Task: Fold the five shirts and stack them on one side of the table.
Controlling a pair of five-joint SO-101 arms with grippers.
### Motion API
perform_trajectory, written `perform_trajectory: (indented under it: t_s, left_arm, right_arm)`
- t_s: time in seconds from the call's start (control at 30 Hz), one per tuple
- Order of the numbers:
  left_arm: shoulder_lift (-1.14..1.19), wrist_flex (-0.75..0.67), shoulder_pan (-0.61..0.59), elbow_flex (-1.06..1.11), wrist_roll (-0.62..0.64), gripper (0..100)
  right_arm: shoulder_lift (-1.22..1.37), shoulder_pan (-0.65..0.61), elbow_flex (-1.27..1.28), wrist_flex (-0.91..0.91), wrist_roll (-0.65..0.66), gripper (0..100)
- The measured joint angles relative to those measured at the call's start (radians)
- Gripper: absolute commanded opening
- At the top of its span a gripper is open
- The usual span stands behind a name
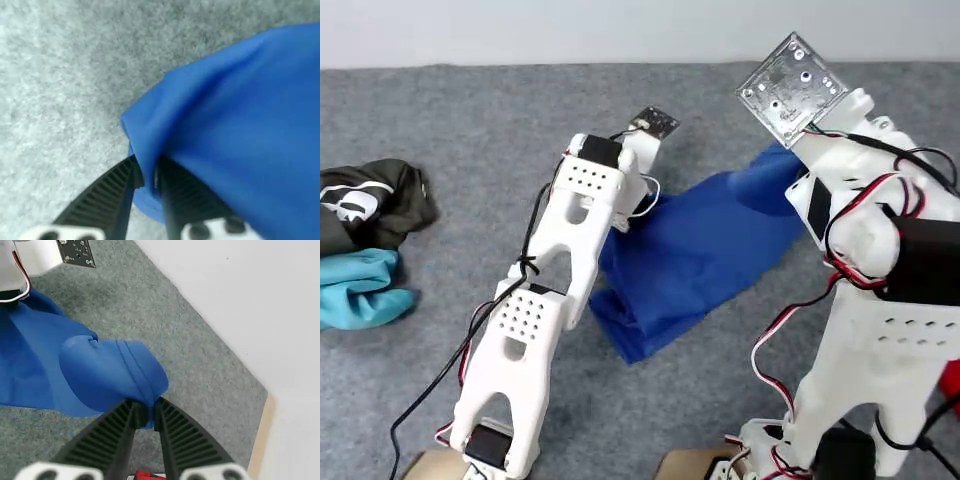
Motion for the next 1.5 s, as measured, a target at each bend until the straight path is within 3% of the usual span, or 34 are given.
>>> perform_trajectory:
  t_s: [0.33, 0.77, 1.17, 1.43, 1.5]
  left_arm:
    - [-0.226, 0.035, -0.011, -0.109, 0.000, 0]
    - [-0.875, 0.041, -0.018, 0.161, 0.000, 0]
    - [-1.428, 0.043, -0.236, 0.870, -0.164, 0]
    - [-1.582, 0.043, -0.256, 1.389, -0.288, 1]
    - [-1.594, 0.041, -0.258, 1.502, -0.324, 5]
  right_arm:
    - [-0.066, 0.008, 0.000, 0.000, 0.000, 0.9]
    - [-0.094, 0.149, 0.011, -0.157, 0.000, 0.9]
    - [0.031, 0.137, 0.012, -0.117, 0.000, 1.0]
    - [0.138, -0.005, 0.012, -0.011, 0.000, 1.0]
    - [0.153, -0.031, 0.012, 0.006, 0.000, 1.0]
